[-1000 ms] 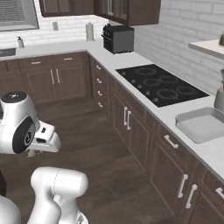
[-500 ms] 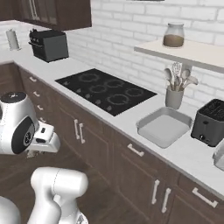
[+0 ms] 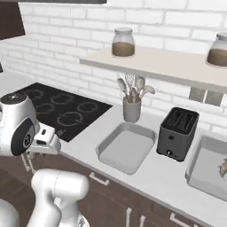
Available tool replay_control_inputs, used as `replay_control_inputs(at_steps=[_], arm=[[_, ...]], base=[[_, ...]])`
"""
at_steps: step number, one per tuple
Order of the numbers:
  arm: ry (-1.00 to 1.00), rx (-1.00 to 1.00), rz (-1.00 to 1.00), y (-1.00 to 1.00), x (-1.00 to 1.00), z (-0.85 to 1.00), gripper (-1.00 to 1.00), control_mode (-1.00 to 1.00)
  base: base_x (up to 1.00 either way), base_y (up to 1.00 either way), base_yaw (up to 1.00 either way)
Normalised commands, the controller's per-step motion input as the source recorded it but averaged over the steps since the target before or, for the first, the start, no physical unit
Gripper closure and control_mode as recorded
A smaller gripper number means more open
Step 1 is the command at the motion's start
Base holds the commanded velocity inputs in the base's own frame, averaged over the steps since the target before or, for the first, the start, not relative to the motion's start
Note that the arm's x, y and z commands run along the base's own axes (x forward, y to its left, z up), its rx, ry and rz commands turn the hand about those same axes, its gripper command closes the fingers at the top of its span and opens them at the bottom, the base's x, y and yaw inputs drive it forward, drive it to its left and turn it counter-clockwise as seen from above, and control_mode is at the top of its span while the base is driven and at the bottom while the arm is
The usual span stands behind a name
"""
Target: Place one lemon and one fish in each tupperware on the nearby counter, to pack two identical lunches.
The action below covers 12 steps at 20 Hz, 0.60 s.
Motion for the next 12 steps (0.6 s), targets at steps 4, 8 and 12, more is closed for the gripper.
replay_control_inputs(at_steps=[4, 8, 12], arm=[[0.00, 0.00, 0.00, 0.00, 0.00, 0.00, 1.00, 1.00], [0.00, 0.00, 0.00, 0.00, 0.00, 0.00, 1.00, 1.00], [0.00, 0.00, 0.00, 0.00, 0.00, 0.00, 1.00, 1.00]], base=[[0.50, 0.02, -0.65], [0.21, 0.16, -0.65], [0.38, 0.11, -0.36]])
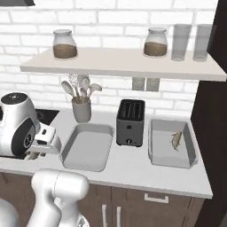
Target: Place one lemon and one fish in each tupperware on the nearby counter, to pack two identical lunches.
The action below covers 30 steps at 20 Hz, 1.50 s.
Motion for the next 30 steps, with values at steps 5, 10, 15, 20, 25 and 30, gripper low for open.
replay_control_inputs(at_steps=[5, 10, 15, 20, 25, 30], arm=[[0.00, 0.00, 0.00, 0.00, 0.00, 0.00, 1.00, 1.00], [0.00, 0.00, 0.00, 0.00, 0.00, 0.00, 1.00, 1.00], [0.01, 0.00, -0.06, 0.02, 0.39, -0.03, 1.00, -1.00], [0.00, 0.00, -0.10, 0.09, 0.93, -0.39, 1.00, -1.00], [0.04, -0.01, -0.11, 0.00, 1.00, -0.43, 1.00, -1.00], [0.10, -0.04, -0.11, -0.13, 1.00, -0.54, 1.00, -1.00]], base=[[0.57, -0.04, -0.23], [0.30, 0.00, -0.22], [0.02, 0.00, -0.03], [0.00, 0.00, 0.00], [0.00, 0.00, 0.00], [0.00, 0.00, 0.00]])
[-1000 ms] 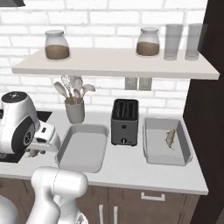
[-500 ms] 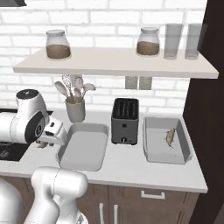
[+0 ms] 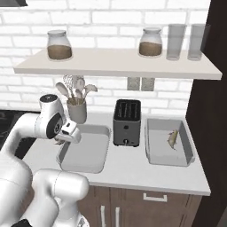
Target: Place one lemon and one fish in each tupperware on the nearby counter, to pack two identical lunches.
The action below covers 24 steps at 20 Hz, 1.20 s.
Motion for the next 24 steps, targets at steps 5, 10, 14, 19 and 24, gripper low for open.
replay_control_inputs(at_steps=[5, 10, 14, 19, 24], arm=[[0.18, -0.04, -0.07, -0.18, 1.00, -0.50, 1.00, -1.00], [0.23, 0.00, 0.00, -0.17, 0.57, -0.05, 1.00, -1.00], [0.04, 0.00, 0.04, -0.09, 0.19, -0.28, 1.00, -1.00], [-0.09, -0.01, 0.02, -0.01, 0.03, -0.75, 1.00, -1.00], [-0.11, 0.00, 0.01, -0.08, 0.00, -0.46, 1.00, -1.00]], base=[[0.00, 0.00, 0.00], [0.00, 0.00, 0.00], [0.00, 0.00, 0.00], [0.00, 0.00, 0.00], [0.00, 0.00, 0.00]])
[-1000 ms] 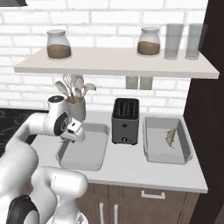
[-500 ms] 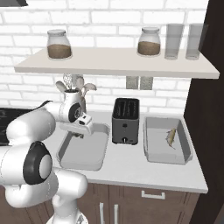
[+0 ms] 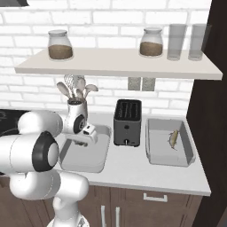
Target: Place one lemon and one fish in each tupperware on the nearby counter, to pack two identical lunches.
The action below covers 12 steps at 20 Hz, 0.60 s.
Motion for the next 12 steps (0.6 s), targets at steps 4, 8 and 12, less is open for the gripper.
replay_control_inputs(at_steps=[4, 8, 12], arm=[[-0.11, 0.00, 0.01, -0.18, 0.02, -0.21, 1.00, -1.00], [-0.06, 0.00, 0.02, -0.01, 0.28, -0.09, 1.00, -1.00], [0.00, 0.00, 0.02, -0.02, 0.24, -0.15, 1.00, -1.00]], base=[[0.00, 0.00, 0.00], [0.00, 0.00, 0.00], [0.00, 0.00, 0.00]])
